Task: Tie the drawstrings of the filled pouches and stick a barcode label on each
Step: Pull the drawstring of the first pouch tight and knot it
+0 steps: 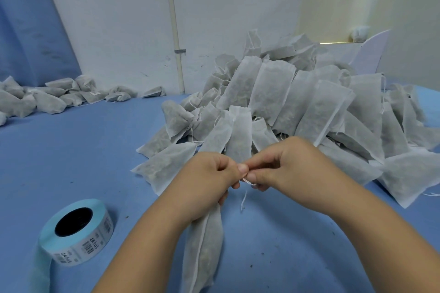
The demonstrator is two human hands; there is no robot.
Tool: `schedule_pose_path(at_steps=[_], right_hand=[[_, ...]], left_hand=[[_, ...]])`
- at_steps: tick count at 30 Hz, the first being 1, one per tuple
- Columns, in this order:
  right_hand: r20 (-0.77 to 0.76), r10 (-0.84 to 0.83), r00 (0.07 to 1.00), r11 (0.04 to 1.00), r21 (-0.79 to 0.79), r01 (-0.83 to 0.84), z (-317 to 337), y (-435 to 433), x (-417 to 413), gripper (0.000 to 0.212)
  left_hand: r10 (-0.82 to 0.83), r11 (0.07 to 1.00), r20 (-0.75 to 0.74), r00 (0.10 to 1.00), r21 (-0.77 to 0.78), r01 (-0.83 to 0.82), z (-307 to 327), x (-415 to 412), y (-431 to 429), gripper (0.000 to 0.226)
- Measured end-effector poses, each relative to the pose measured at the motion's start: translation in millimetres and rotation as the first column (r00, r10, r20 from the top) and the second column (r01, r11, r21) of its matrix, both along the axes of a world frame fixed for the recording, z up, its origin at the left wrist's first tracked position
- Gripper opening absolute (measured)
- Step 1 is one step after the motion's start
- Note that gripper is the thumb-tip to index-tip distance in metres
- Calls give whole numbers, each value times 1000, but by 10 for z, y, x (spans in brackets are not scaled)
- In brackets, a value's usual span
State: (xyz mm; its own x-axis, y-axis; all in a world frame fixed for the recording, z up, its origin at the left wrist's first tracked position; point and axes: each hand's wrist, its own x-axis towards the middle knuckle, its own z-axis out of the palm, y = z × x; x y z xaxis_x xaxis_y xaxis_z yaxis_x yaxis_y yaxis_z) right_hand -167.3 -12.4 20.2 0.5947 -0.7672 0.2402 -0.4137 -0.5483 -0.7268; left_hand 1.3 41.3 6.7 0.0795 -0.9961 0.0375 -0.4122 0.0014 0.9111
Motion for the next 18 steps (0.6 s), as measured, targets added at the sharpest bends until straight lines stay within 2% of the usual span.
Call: schedule_pose_path(at_steps=[5, 8, 10, 13, 18], right_hand=[[-147, -91, 985, 986, -151, 69, -48, 27, 63, 17], [-144, -108, 984, 972, -222, 74, -68, 18, 67, 18], [-135, -113, 984, 975, -204, 84, -77, -1, 65, 17], [-92, -101, 991, 993, -67, 95, -81, -35, 57, 17], [53, -82, 995, 943, 329, 61, -54, -66, 2, 16]], left_hand=[[9, 1000, 61, 998, -1, -9, -41, -20, -21, 30], [5, 1000, 51, 999, -4, -4, -48, -5, -32, 28], [-8, 1000, 48, 999, 4, 8, -50, 14, -33, 27], [-33, 999, 37, 999, 15, 32, -39, 44, -23, 22], [-70, 997, 84, 994, 31, 68, -25, 70, -2, 17]])
